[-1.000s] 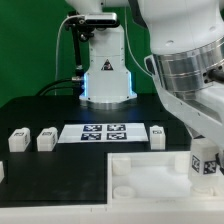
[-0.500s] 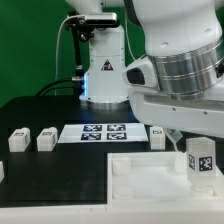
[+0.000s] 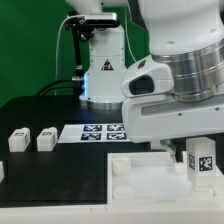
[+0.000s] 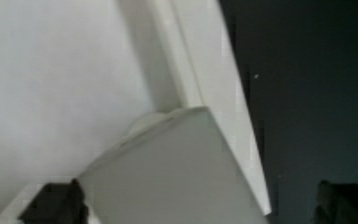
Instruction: Assemble one leg
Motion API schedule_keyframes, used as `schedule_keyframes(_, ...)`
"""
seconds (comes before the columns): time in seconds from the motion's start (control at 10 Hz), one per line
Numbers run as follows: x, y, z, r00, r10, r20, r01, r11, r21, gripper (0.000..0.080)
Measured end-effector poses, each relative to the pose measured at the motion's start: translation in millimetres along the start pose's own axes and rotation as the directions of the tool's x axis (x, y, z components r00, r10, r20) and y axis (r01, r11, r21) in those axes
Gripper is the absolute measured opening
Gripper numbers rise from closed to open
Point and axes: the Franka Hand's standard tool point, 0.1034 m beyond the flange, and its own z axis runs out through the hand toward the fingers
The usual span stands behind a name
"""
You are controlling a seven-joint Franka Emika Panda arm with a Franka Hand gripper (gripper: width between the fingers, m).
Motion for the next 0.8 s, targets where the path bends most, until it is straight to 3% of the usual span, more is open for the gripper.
schedule_keyframes(0.1, 0.5, 3.7, 1.0, 0.991, -0.136, -0.012, 0.136, 0.991, -0.002, 0.0648)
schedule_keyframes(0.2, 0.8, 4.0, 0.9, 0.994, -0.106, -0.013, 0.106, 0.994, 0.000, 0.0648)
schedule_keyframes(0.3, 0.6, 3.8, 1.4, 0.994, -0.111, -0.013, 0.111, 0.994, -0.001, 0.0531)
schedule_keyframes(0.4, 0.3, 2.0, 1.6, 1.000, -0.028, -0.012, 0.028, 1.000, 0.008, 0.0394)
schedule_keyframes(0.5, -0.1, 1.6, 1.9, 0.996, 0.091, -0.010, -0.091, 0.996, 0.012, 0.0394)
schedule_keyframes(0.6, 0.9, 5.4, 1.8, 0.984, 0.180, -0.011, -0.180, 0.984, 0.008, 0.0299)
schedule_keyframes(0.8, 0.5, 3.8, 2.7, 0.937, 0.350, -0.007, -0.350, 0.937, 0.013, 0.0299)
